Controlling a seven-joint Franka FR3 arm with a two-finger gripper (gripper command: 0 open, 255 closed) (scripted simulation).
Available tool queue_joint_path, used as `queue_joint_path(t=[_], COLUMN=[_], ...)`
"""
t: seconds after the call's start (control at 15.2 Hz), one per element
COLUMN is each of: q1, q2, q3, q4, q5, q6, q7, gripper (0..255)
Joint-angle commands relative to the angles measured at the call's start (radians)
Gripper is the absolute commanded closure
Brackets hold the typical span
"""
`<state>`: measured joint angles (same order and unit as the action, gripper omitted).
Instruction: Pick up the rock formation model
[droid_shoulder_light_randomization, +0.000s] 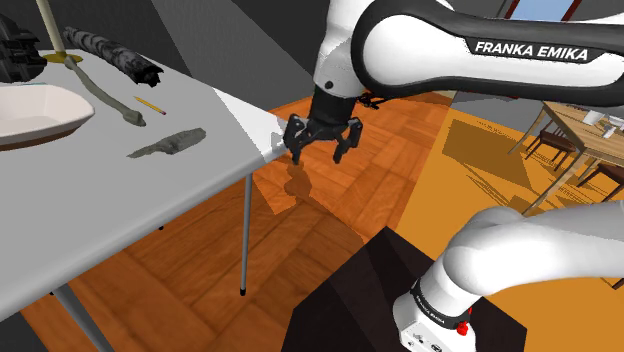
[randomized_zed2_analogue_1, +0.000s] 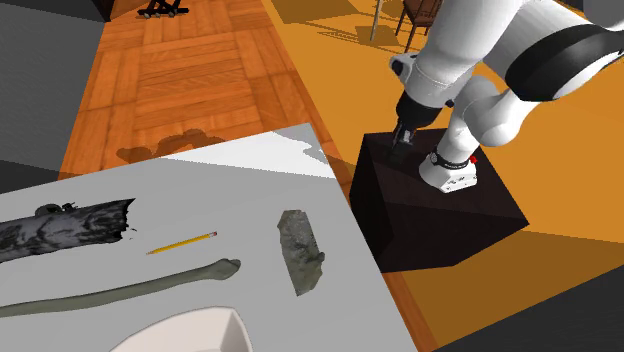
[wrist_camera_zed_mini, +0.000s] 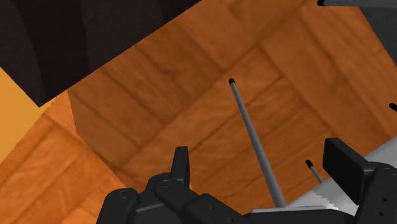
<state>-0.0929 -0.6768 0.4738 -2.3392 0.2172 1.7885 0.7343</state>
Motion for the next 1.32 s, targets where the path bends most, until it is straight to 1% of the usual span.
queue_joint_path(t=[0.0,0.26,0.4,0.53,0.66,0.73,0.79,0.86,0.92,0.99,1.12,1.25], q1=[-0.03,-0.118,-0.174,-0.239,-0.308,-0.341,-0.365,-0.363,-0.32,-0.248,-0.083,0.059], q2=[0.044,0.168,0.244,0.334,0.448,0.522,0.614,0.729,0.847,0.94,1.062,1.169], q3=[0.072,0.226,0.312,0.409,0.522,0.586,0.653,0.71,0.732,0.715,0.62,0.54], q4=[0.049,0.177,0.252,0.337,0.43,0.482,0.537,0.598,0.665,0.733,0.877,1.038], q5=[0.003,-0.035,-0.076,-0.14,-0.236,-0.305,-0.395,-0.51,-0.627,-0.716,-0.821,-0.904], q6=[0.016,0.045,0.051,0.051,0.038,0.025,0.002,-0.036,-0.086,-0.137,-0.22,-0.301], q7=[0.126,0.371,0.501,0.641,0.797,0.887,0.989,1.102,1.21,1.292,1.395,1.465], gripper=[0,0,0,0,0,0,0,0,0,0,0,0])
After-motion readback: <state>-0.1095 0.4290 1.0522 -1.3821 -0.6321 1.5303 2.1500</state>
